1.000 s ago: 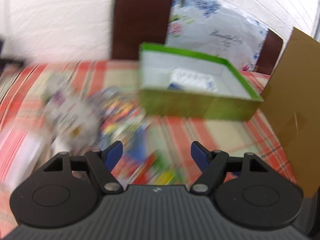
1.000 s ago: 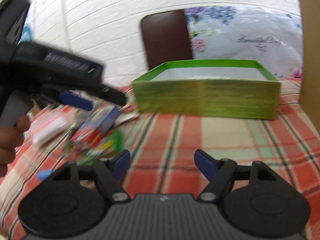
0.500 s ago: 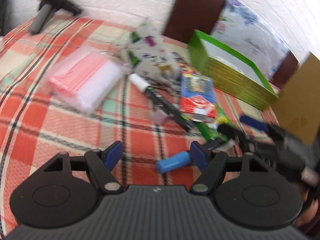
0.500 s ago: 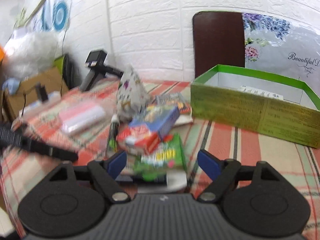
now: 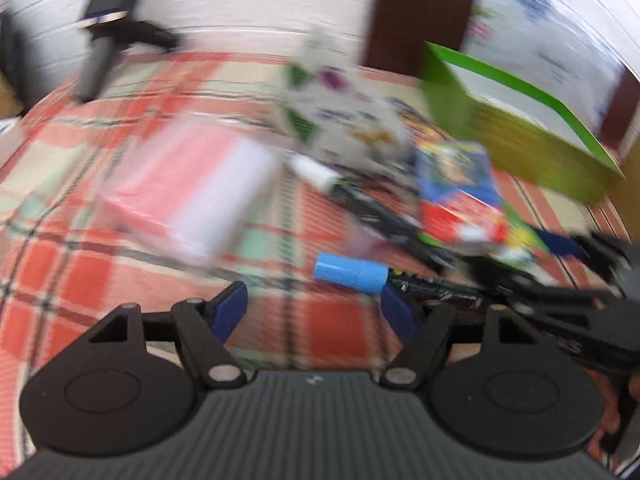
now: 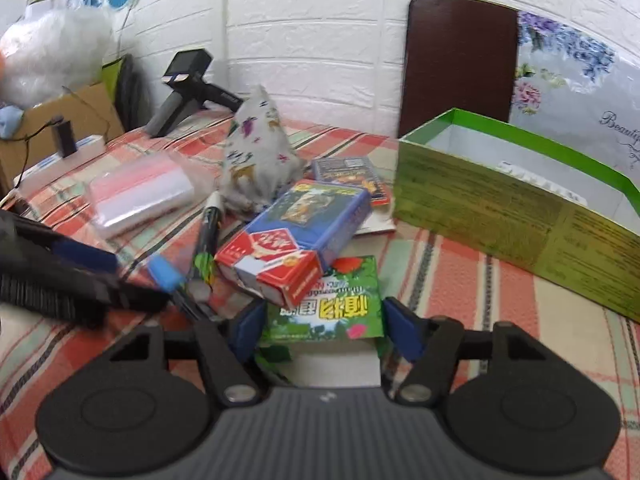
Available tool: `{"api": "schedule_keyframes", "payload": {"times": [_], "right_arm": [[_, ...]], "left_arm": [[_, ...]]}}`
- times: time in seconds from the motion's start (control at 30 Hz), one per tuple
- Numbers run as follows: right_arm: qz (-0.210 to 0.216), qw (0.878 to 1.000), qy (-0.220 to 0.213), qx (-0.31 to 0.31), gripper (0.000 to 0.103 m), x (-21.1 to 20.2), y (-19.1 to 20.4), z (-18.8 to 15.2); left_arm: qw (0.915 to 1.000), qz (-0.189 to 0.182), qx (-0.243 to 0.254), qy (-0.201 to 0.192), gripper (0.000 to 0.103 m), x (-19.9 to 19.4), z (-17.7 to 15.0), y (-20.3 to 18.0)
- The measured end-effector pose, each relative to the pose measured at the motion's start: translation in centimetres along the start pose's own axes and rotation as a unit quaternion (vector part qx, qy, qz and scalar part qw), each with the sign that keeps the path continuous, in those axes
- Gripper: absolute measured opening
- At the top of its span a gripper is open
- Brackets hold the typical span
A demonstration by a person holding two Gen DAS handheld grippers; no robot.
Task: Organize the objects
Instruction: 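Move the left gripper to the green snack box and grasp it, then carry the green snack box into the green box and release it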
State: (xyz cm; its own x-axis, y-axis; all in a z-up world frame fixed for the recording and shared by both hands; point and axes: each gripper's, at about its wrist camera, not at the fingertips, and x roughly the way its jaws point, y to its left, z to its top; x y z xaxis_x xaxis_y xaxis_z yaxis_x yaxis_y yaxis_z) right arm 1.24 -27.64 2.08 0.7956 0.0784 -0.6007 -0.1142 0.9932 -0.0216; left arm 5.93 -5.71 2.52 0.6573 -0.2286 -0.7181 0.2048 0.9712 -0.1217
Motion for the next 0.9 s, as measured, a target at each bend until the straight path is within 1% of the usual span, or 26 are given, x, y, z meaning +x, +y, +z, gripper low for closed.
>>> {"api": "schedule_keyframes", "payload": {"times": [0.07,0.1,0.17,0.2,0.23,0.27,0.3,0.33,0.37,0.4,0.47,0.6,0.63,0.73,0.8,0.83,0.9], "right_arm": [[-0.028,0.999,-0.005,0.017,0.064,-0.7,-1.3,-0.5],[-0.04,0.999,-0.006,0.037,0.064,-1.3,-2.3,-0.8],[-0.047,0.995,-0.004,0.083,0.064,-2.5,-4.6,-2.0],[-0.06,0.994,-0.003,0.096,0.064,-3.1,-5.6,-2.9],[-0.083,0.991,-0.003,0.105,0.066,-3.9,-6.4,-3.7],[-0.098,0.989,-0.006,0.115,0.073,-4.7,-7.1,-4.5],[-0.099,0.987,-0.009,0.13,0.079,-5.6,-7.8,-5.3],[-0.095,0.984,-0.015,0.148,0.088,-6.4,-8.4,-6.0],[-0.094,0.983,-0.021,0.158,0.089,-7.3,-8.8,-6.6],[-0.095,0.983,-0.022,0.157,0.088,-7.9,-8.9,-7.0],[-0.104,0.985,-0.019,0.137,0.088,-8.5,-8.5,-7.7],[-0.108,0.988,-0.017,0.107,0.089,-8.7,-7.8,-7.7],[-0.108,0.989,-0.019,0.101,0.089,-8.6,-7.8,-7.4],[-0.111,0.991,-0.011,0.076,0.089,-8.1,-7.8,-6.5],[-0.099,0.992,0.001,0.075,0.088,-7.3,-8.3,-6.0],[-0.092,0.993,0.006,0.078,0.084,-7.0,-8.6,-5.9],[-0.079,0.993,0.013,0.091,0.079,-6.3,-9.4,-5.8]], "left_arm": [[0.9998,-0.003,-0.018,0.001,0.075,-0.5,0.1,1.0],[0.9997,-0.009,-0.024,0.002,0.075,-0.8,-0.1,1.3],[0.9995,-0.019,-0.027,0.003,0.075,-1.2,-0.4,1.3],[0.9993,-0.027,-0.025,0.003,0.075,-1.4,-0.6,1.1],[0.9992,-0.035,-0.021,0.003,0.075,-1.7,-0.6,0.5],[0.9991,-0.04,-0.014,0.002,0.075,-1.8,-0.4,-0.1],[0.9988,-0.047,-0.008,-0.002,0.075,-2.2,-0.3,-0.7],[0.9982,-0.06,-0.001,-0.006,0.075,-2.5,-0.1,-1.4],[0.9971,-0.076,0.007,-0.009,0.075,-2.8,0.2,-2.3],[0.9949,-0.098,0.02,-0.009,0.075,-3.1,0.6,-3.5],[0.9883,-0.145,0.047,0.003,0.075,-2.9,1.3,-6.0],[0.9709,-0.222,0.068,0.059,0.075,-0.2,2.6,-11.1],[0.9683,-0.229,0.072,0.07,0.075,0.5,2.7,-12.5],[0.9653,-0.234,0.076,0.089,0.075,2.7,2.9,-15.5],[0.9642,-0.234,0.071,0.102,0.075,3.8,2.8,-16.8],[0.9645,-0.23,0.071,0.109,0.074,4.3,2.6,-17.4],[0.9632,-0.227,0.066,0.127,0.063,5.4,2.3,-18.1]]}}
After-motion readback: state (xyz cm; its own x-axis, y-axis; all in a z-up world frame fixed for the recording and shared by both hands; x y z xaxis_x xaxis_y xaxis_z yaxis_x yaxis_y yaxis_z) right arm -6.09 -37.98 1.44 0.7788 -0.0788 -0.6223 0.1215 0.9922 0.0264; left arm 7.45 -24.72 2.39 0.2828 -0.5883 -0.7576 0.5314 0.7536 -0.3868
